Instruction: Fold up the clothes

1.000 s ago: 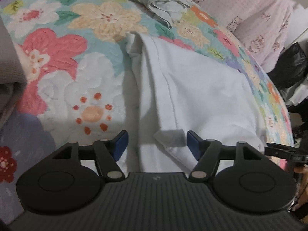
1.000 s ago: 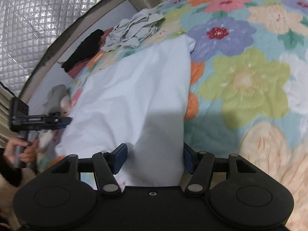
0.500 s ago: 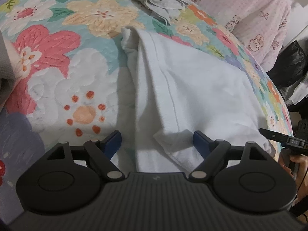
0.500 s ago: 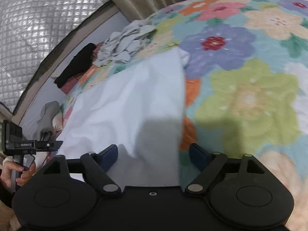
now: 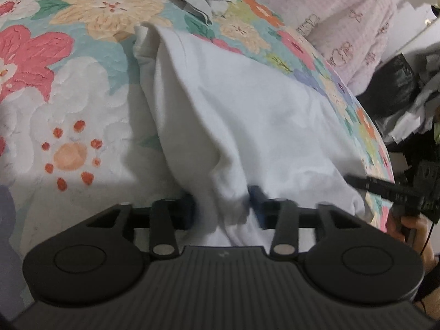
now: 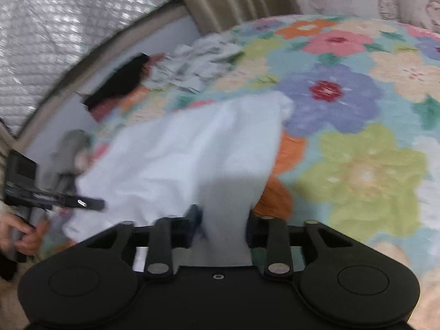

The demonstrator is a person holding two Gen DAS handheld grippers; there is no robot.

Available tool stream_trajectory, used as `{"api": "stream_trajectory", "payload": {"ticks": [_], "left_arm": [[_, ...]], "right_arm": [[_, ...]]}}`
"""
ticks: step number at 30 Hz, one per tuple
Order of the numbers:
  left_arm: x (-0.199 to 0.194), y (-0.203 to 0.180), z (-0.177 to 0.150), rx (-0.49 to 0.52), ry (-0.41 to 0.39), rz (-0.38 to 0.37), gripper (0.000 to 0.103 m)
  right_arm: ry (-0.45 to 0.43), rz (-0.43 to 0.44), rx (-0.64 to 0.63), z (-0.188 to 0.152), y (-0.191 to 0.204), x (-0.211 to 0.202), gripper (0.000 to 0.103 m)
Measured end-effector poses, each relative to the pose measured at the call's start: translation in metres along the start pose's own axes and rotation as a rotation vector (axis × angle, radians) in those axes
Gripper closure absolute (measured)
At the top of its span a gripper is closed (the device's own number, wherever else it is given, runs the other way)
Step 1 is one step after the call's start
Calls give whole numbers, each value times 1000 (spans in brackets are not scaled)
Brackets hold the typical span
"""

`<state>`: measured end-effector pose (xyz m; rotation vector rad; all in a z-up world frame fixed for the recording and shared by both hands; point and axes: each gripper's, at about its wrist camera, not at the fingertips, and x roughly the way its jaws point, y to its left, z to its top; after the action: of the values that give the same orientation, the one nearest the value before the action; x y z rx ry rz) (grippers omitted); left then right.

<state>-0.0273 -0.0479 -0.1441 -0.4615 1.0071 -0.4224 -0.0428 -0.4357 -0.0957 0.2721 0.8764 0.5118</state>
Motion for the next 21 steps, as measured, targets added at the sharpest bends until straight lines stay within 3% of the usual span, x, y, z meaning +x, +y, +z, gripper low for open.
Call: {"api": "stream_trajectory", "payload": {"ticks": [2,3,4,5,7,10,15,21], "left_arm": [[5,0,1,5,-9,-6,62],[7,-2,1,16,-11,-9,76],[8,-4,1,28,-13,-12,79],[8,-10,2,57,-18,2,82],[2,-29,8,161,-38,67,83],[-20,-54,32,303,-70,139,84],[-56,-55,106,371,-71,234,84],[-124,-29,206,392,-133,366,84]], "right_arm": [[-2,16,71,-8,-13,2,35],[1,48,106,-13,-20,5,34],[6,103,130,-18,-24,10,37],[4,155,142,-21,-24,15,55],[4,200,140,-22,-17,20,73],[-26,188,52,-8,7,12,77],[-117,242,-90,38,74,-10,78],[-262,251,-240,104,179,10,78]]}}
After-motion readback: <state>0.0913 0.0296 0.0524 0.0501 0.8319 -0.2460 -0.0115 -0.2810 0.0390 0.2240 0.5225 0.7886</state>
